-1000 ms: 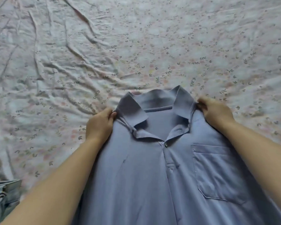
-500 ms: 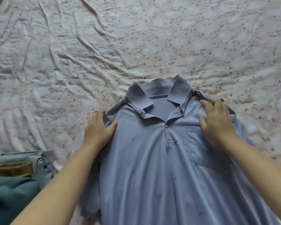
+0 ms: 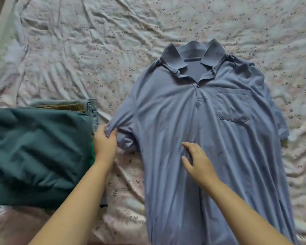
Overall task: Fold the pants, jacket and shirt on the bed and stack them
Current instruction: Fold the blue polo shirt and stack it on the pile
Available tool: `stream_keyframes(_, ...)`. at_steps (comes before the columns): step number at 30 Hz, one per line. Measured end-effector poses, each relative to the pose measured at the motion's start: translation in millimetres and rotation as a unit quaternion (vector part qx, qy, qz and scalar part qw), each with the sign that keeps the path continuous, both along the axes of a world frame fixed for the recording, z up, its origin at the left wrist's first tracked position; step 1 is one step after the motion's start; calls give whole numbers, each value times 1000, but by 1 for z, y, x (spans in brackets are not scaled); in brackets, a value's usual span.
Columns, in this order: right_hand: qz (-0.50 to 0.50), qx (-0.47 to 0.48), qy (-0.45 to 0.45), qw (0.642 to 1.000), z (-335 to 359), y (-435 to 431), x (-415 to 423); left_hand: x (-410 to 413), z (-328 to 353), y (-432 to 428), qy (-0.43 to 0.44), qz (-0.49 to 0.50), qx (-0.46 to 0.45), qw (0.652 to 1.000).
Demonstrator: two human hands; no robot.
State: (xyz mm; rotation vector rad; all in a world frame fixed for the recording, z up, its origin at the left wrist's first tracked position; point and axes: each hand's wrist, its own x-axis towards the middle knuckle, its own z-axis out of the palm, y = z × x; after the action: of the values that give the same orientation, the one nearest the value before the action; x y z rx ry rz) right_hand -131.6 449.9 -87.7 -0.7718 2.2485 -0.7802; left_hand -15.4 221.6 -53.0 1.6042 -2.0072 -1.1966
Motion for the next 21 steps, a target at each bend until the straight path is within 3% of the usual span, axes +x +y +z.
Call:
stream_keyframes(3,12,5,-19,1000,4,2,9,1,23,-20,15,4,-102,995)
stream_keyframes(8,-59,-22,-19,998,20,25,28,11,25,9,-110,-82,-172,976)
stream_keyframes(10,-116,-14,-14,993,24,52,33,28,15,47,-111,-89,-126,982)
stream_keyframes(15,-168,52,26,984,19,140,35,75,-14,146,-105,-66,151,981)
stream_keyframes(18,-161,78,24,984,16,177,34,93,-27,179,-115,-79,195,971)
stream_keyframes(21,-107,94,3,990,12,187,45,101,-28,196,-112,-87,184,973)
